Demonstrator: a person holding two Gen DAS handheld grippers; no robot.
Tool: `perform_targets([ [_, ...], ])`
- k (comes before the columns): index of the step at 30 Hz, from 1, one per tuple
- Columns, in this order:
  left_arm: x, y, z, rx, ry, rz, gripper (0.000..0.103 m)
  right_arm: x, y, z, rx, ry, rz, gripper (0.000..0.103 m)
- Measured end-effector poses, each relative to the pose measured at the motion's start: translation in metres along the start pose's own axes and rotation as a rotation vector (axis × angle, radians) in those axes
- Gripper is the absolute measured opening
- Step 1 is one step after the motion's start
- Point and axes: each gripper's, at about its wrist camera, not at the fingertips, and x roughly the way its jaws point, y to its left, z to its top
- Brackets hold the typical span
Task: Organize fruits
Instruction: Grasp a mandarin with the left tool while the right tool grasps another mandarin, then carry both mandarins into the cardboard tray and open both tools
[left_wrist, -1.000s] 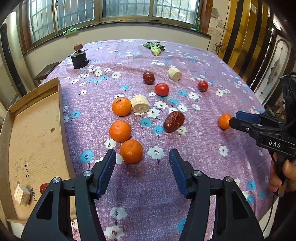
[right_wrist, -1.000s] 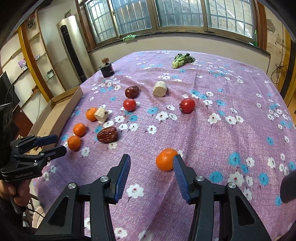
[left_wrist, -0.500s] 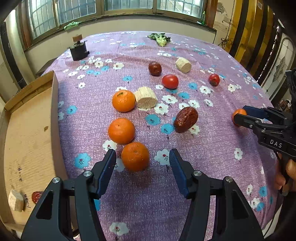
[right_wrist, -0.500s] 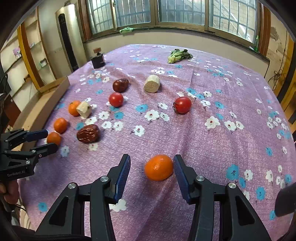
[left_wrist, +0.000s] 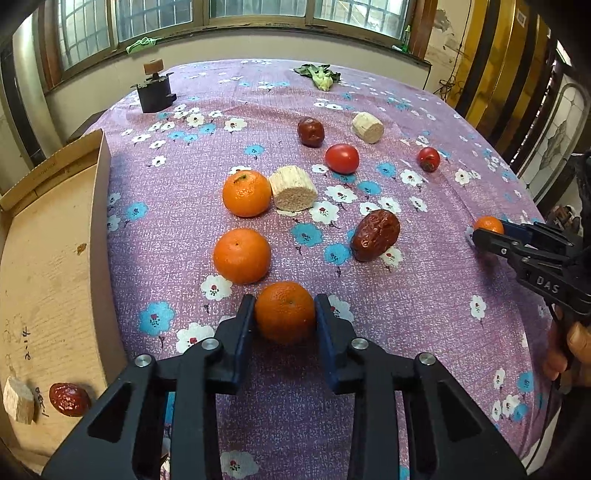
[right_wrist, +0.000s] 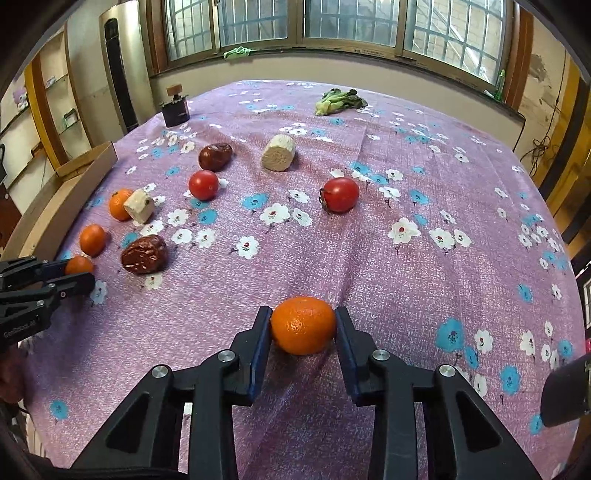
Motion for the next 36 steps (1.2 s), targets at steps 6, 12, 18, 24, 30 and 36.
perform_targets([
  [6, -0.017, -0.001, 0.0, -0.001, -0.041, -0.014, 0.029, -0.027, 0.015, 0.006, 0.017, -0.056, 0.084, 0.034],
  [12, -0.04, 0.008, -0.001, -0.015, -0.087, -0.029, 0.028, -0.047, 0.042, 0.012, -0.007, -0.099, 0.152, 0.034],
  [18, -0.059, 0.027, -0.005, -0.057, -0.117, -0.009, 0.028, -0.05, 0.066, 0.014, -0.04, -0.105, 0.188, 0.034],
  [24, -0.067, 0.042, -0.007, -0.085, -0.132, 0.02, 0.028, -0.049, 0.086, 0.017, -0.07, -0.104, 0.214, 0.034],
  [30, -0.076, 0.055, -0.011, -0.108, -0.147, 0.041, 0.028, -0.051, 0.105, 0.022, -0.095, -0.11, 0.248, 0.034],
  [36, -0.081, 0.065, -0.014, -0.124, -0.152, 0.06, 0.028, -0.05, 0.129, 0.026, -0.131, -0.111, 0.284, 0.034],
])
